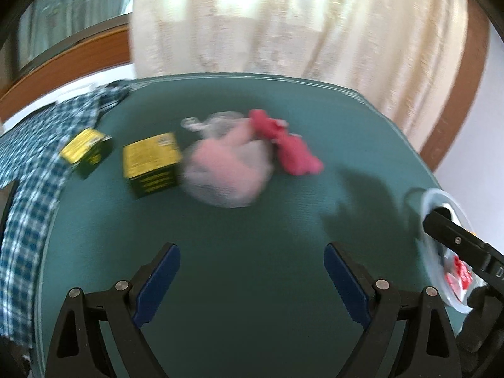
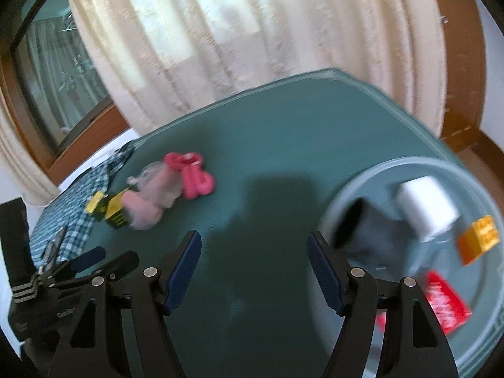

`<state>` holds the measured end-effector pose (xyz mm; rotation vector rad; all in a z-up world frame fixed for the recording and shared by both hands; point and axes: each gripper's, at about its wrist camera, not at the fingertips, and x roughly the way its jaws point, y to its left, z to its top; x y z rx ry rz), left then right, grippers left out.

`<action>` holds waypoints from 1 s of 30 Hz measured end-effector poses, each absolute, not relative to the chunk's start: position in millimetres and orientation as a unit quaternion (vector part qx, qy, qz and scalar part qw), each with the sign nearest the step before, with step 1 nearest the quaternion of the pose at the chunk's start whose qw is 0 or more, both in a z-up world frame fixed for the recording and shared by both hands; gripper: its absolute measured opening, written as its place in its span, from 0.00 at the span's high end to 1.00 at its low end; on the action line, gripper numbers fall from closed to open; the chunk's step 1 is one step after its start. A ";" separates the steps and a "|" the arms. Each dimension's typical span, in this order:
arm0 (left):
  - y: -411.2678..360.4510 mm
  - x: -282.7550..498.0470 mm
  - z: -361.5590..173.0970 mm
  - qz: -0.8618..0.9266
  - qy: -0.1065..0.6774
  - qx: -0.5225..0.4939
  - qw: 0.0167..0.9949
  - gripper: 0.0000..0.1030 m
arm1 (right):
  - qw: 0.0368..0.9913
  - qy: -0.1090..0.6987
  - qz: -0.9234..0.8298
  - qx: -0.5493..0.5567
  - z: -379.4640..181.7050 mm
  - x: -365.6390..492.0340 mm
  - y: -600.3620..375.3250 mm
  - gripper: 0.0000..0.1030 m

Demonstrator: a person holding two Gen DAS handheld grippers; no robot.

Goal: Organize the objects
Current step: 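Grasp the pink curler mesh bag with the right tool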

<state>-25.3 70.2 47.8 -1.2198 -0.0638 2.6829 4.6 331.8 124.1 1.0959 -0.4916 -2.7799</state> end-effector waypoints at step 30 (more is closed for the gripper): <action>-58.4 -45.0 31.9 0.916 -0.058 -0.396 -0.011 0.08 | 0.129 -0.231 -0.866 0.424 117.3 -116.2 188.4 0.11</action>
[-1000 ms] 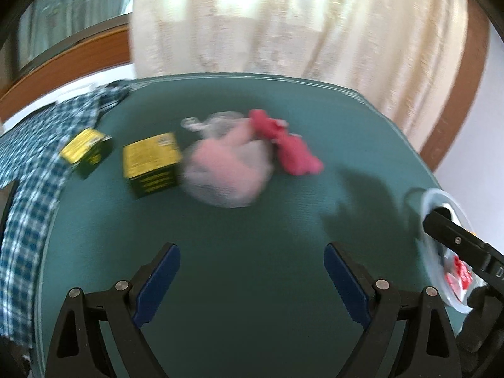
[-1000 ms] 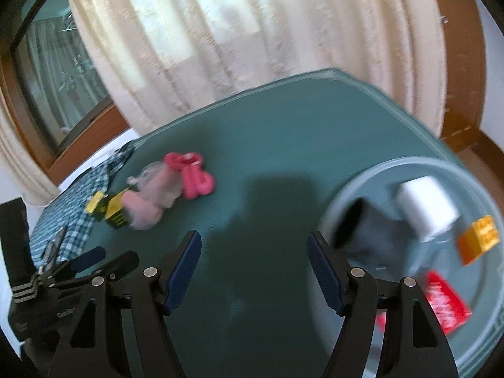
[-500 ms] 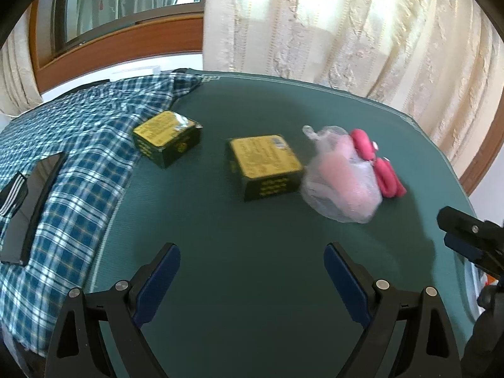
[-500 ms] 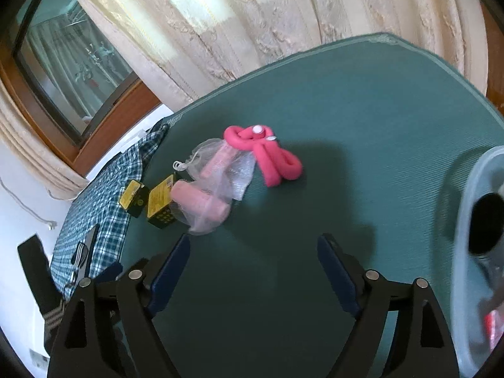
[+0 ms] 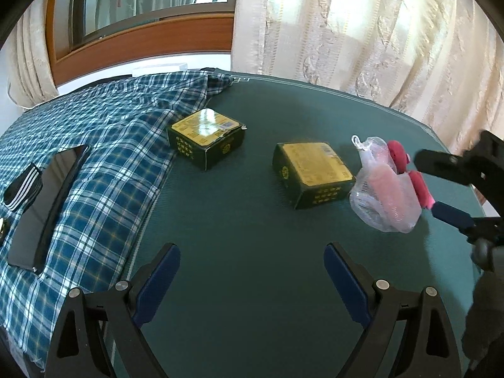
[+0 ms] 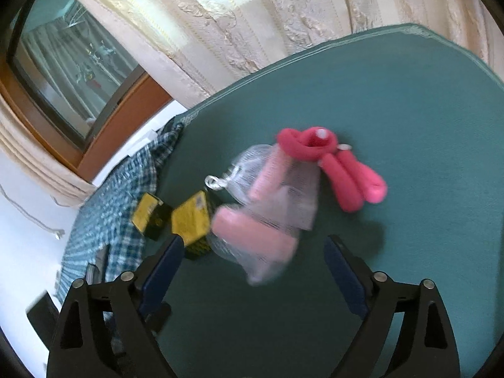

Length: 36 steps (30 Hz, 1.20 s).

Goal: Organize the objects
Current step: 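Grasp the pink curler mesh bag with the right tool, then grasp the yellow box with the left tool while the right tool holds the mesh bag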

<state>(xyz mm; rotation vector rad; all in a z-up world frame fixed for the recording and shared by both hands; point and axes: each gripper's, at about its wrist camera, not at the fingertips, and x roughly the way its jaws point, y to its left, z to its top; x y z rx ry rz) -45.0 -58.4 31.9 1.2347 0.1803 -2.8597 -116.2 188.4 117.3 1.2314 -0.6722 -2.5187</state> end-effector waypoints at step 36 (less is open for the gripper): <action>-22.0 -93.9 38.3 -0.905 0.053 0.421 -0.013 0.08 | 0.109 -0.131 -0.887 0.430 87.1 -77.0 228.1 0.27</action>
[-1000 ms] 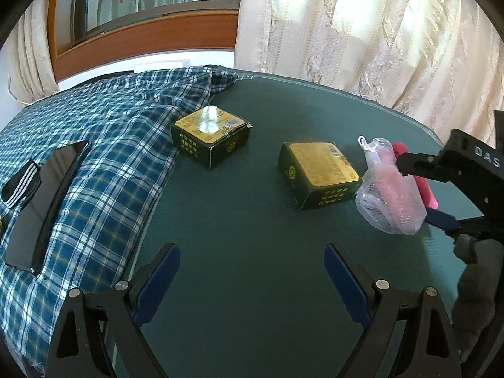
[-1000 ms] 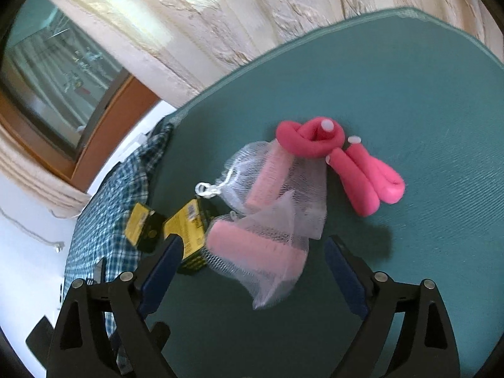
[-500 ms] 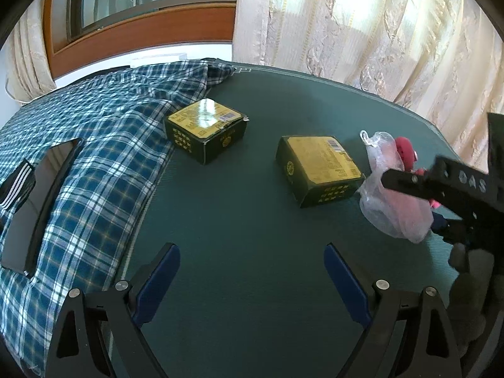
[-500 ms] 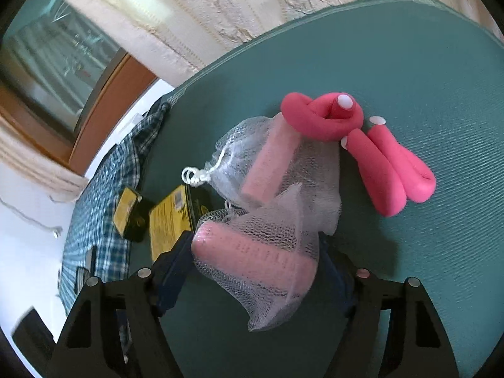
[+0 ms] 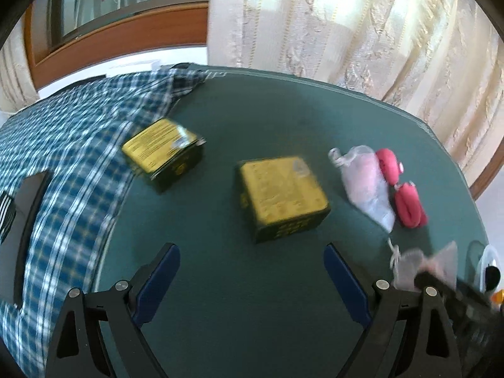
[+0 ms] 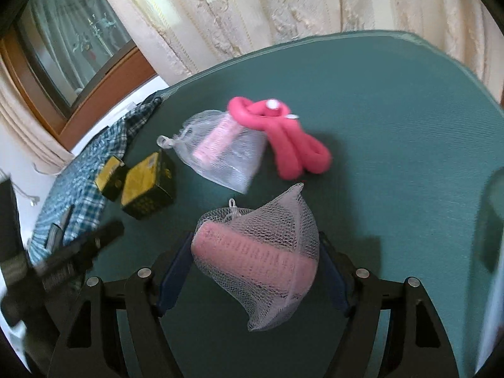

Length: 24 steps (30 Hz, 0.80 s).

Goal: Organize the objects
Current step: 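Grasp the yellow box with the left tool while the right tool holds the mesh bag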

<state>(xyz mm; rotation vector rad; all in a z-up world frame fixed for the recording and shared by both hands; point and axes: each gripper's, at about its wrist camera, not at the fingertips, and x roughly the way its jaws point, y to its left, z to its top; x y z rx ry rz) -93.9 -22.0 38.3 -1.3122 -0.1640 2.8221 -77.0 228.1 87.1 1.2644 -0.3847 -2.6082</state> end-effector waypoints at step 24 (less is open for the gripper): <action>4.9 -158.2 10.6 0.890 -0.045 -0.452 -0.040 0.24 | 0.124 -0.101 -0.902 0.402 80.0 -53.7 242.5 0.27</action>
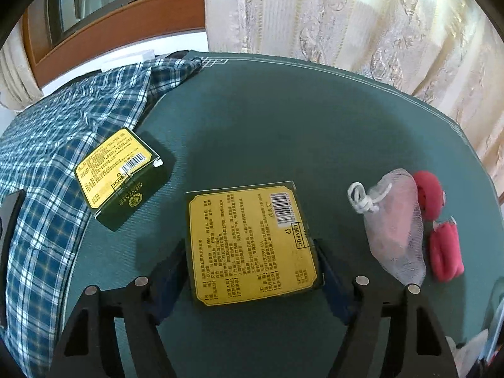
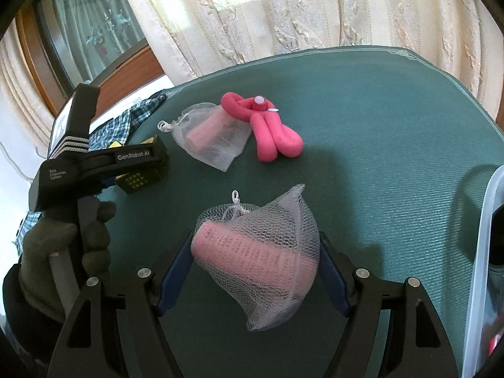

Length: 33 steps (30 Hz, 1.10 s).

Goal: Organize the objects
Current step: 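Grasp the yellow box with the left tool while the right tool holds the mesh bag, then carry the mesh bag and yellow box over the basin and lower them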

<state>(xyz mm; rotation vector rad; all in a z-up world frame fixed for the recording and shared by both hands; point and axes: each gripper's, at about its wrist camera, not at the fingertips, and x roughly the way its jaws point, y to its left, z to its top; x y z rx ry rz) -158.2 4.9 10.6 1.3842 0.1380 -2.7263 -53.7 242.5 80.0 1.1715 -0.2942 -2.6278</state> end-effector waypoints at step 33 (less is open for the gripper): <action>84.7 -67.0 63.8 -0.913 -0.007 0.400 -0.078 0.25 | 0.090 -0.135 -0.927 0.338 122.2 16.3 297.5 0.27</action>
